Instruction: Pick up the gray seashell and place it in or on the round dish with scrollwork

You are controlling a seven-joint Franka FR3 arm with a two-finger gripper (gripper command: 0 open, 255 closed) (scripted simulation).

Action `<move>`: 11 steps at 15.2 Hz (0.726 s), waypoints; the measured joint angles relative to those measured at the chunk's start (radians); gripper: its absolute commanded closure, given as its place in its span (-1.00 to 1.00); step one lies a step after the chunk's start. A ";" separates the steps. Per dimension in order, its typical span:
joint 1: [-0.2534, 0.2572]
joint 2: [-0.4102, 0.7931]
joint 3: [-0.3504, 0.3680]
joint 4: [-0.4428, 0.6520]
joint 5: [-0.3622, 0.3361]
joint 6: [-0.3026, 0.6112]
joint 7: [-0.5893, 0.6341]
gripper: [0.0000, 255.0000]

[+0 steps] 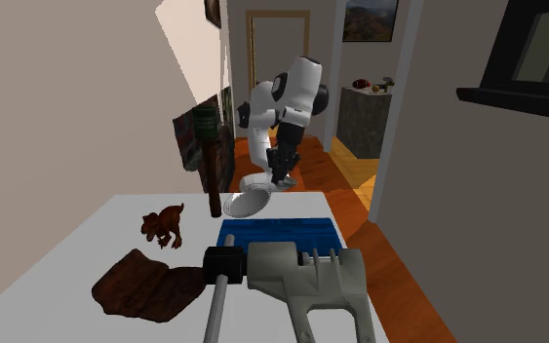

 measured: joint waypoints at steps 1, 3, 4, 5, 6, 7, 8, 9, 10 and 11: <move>-0.001 0.006 0.000 0.019 0.000 -0.012 -0.005 1.00; -0.002 0.019 0.002 0.058 0.000 -0.037 -0.012 1.00; -0.002 0.026 0.002 0.077 0.000 -0.048 -0.016 1.00; -0.002 0.034 0.005 0.100 0.001 -0.064 -0.019 1.00; -0.003 0.039 0.005 0.116 0.001 -0.073 -0.022 1.00; -0.004 0.046 0.006 0.133 0.001 -0.084 -0.026 1.00; -0.006 0.039 0.000 0.138 -0.001 -0.092 -0.037 1.00; -0.010 0.033 -0.013 0.149 -0.004 -0.103 -0.058 1.00; -0.013 0.015 -0.024 0.139 -0.008 -0.106 -0.073 1.00; -0.016 0.000 -0.036 0.138 -0.011 -0.115 -0.091 1.00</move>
